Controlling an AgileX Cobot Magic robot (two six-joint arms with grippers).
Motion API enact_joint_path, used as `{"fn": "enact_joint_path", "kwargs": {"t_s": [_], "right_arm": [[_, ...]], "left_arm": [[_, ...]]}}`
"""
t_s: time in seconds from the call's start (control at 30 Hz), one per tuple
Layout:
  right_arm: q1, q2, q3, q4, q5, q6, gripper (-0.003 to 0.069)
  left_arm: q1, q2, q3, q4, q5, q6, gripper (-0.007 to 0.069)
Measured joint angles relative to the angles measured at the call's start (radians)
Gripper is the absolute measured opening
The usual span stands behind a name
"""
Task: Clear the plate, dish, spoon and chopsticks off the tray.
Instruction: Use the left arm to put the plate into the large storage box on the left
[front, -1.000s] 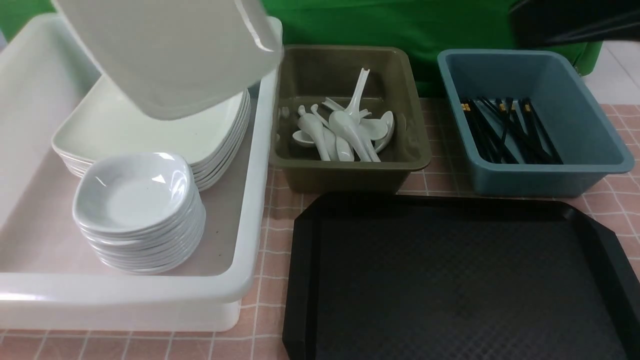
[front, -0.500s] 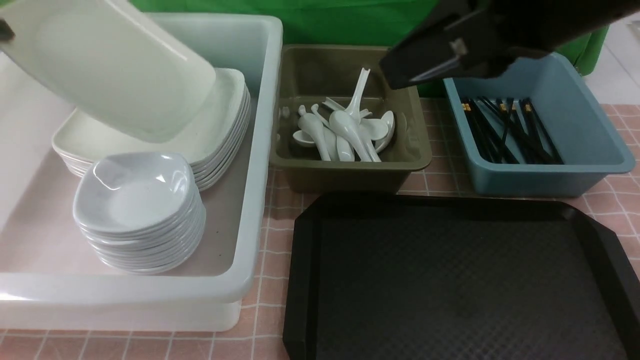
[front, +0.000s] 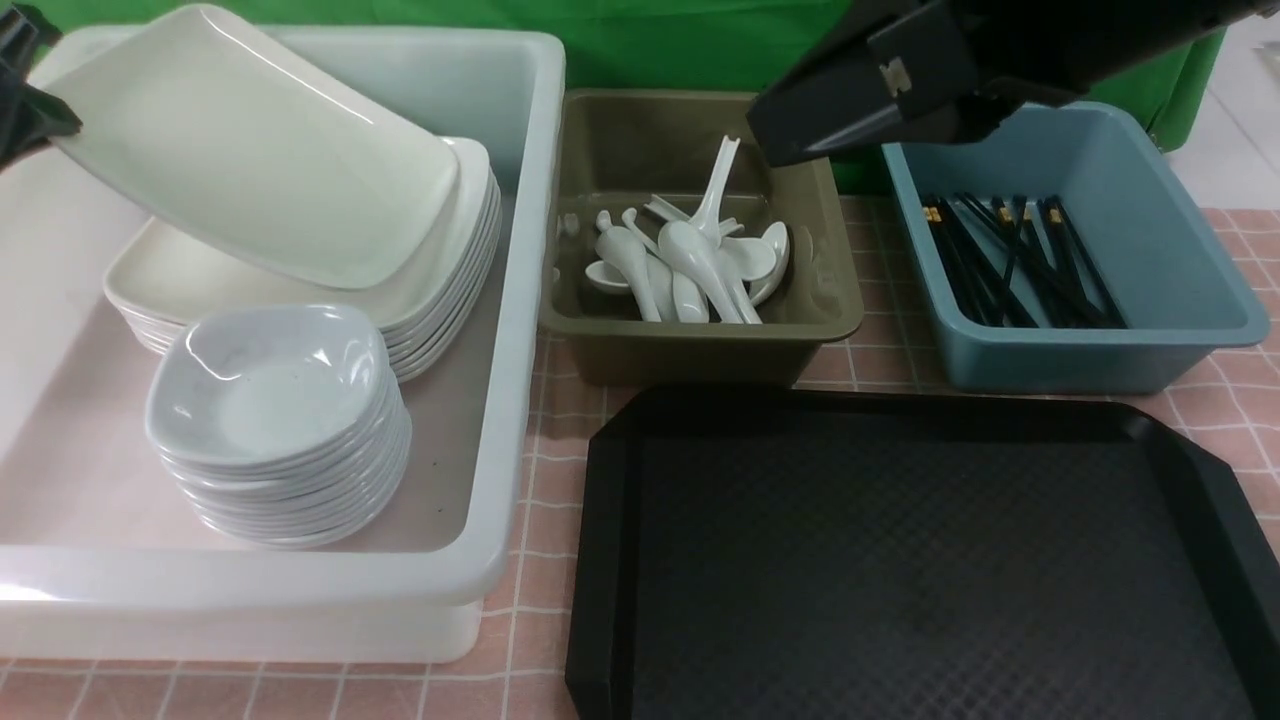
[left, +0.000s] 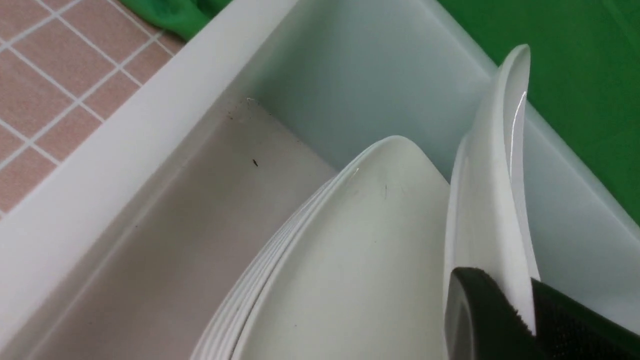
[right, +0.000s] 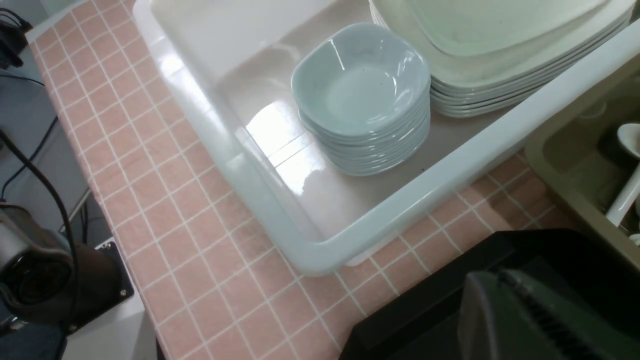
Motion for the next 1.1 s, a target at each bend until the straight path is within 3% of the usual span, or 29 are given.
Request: {"fn": "enact_joint_path", "kwargs": {"t_s": [0.3,0.47,0.67,0.83,1.03,1.1], "right_arm": [[0.000,0.000,0.000,0.000,0.003,0.000,0.0030],[0.000,0.000,0.000,0.001,0.004,0.003,0.0030],[0.000,0.000,0.000,0.002,0.004,0.003,0.0030],[0.000,0.000,-0.022,0.002,0.004,0.025,0.0030],[0.000,-0.004,-0.083,-0.018,0.035,0.054,0.0030],[0.000,-0.014,-0.125,-0.104,0.057,0.122,0.0030]], "left_arm": [[-0.011,0.042,0.000,0.121,0.028,-0.011,0.0050],[-0.017,0.062,0.000,0.259,0.067,-0.083,0.0167],[-0.017,0.069,0.000,0.384,0.082,-0.107,0.0383],[-0.016,0.049,-0.013,0.410,0.105,-0.109,0.0472],[-0.016,0.042,-0.110,0.418,0.293,-0.108,0.0439],[-0.028,0.035,-0.203,0.419,0.473,-0.076,0.0297]]}}
